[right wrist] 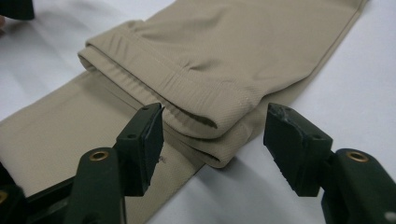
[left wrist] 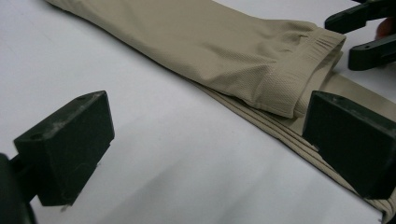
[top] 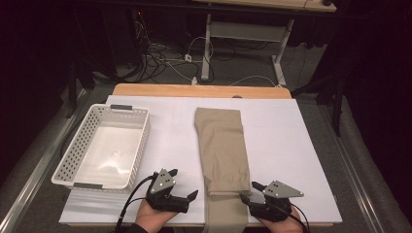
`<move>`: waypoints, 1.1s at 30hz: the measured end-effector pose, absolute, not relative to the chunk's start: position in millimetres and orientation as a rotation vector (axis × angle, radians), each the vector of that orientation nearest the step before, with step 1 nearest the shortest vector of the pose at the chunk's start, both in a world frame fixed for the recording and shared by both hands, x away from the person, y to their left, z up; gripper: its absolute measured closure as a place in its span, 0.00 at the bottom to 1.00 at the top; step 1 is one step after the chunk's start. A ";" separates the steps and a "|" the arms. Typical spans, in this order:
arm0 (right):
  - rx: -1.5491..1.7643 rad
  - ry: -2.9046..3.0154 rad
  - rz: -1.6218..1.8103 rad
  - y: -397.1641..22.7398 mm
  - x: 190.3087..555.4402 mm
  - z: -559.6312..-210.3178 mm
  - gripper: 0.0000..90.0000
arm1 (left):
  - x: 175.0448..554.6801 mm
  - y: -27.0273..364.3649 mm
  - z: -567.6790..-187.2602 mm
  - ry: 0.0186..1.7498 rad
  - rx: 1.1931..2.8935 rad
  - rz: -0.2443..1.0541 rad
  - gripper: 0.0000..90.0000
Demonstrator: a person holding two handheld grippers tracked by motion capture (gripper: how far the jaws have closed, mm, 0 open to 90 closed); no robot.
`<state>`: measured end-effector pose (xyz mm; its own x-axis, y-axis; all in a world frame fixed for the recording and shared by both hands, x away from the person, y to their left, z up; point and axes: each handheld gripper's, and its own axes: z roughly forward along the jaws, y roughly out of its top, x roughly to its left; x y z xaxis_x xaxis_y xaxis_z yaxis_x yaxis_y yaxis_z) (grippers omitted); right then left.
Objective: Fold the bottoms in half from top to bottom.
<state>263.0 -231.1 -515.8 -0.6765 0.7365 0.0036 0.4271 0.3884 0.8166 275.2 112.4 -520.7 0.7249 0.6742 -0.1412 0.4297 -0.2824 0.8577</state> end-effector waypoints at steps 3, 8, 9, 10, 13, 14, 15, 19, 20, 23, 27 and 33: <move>1.037 2.334 1.170 -228.4 267.2 -519.9 0.45 | 274.9 112.6 -520.8 0.845 1.921 0.307 0.01; 1.012 2.353 1.082 -221.4 269.5 -521.0 0.46 | 274.8 111.1 -520.8 0.835 1.935 0.309 0.01; 1.018 2.356 1.077 -220.9 271.0 -521.1 0.46 | 274.8 110.9 -520.8 0.835 1.935 0.309 0.01; 1.027 2.362 1.075 -220.5 272.2 -521.0 0.47 | 274.8 110.8 -520.8 0.835 1.936 0.310 0.01; 1.043 2.379 1.073 -220.3 275.5 -521.1 0.51 | 274.5 110.5 -520.9 0.834 1.937 0.313 0.02; 1.042 2.384 1.076 -220.6 275.7 -521.0 0.53 | 274.5 110.4 -520.9 0.833 1.938 0.314 0.02; 1.043 2.386 1.082 -221.0 276.0 -521.0 0.55 | 274.4 110.3 -520.9 0.832 1.939 0.315 0.02; 1.047 2.391 1.107 -223.4 276.8 -520.7 0.69 | 274.3 109.9 -520.8 0.830 1.944 0.315 0.02; 1.041 2.400 1.121 -223.9 276.5 -520.6 0.73 | 274.3 109.9 -520.8 0.830 1.944 0.315 0.02; 1.029 2.408 1.123 -223.3 275.1 -520.5 0.77 | 274.2 109.7 -520.9 0.829 1.945 0.318 0.02; 1.021 2.408 1.133 -224.3 273.6 -519.9 0.78 | 274.1 109.3 -520.8 0.828 1.949 0.320 0.02; 1.010 2.404 1.139 -226.8 268.7 -518.7 0.78 | 274.1 109.3 -520.8 0.829 1.950 0.323 0.02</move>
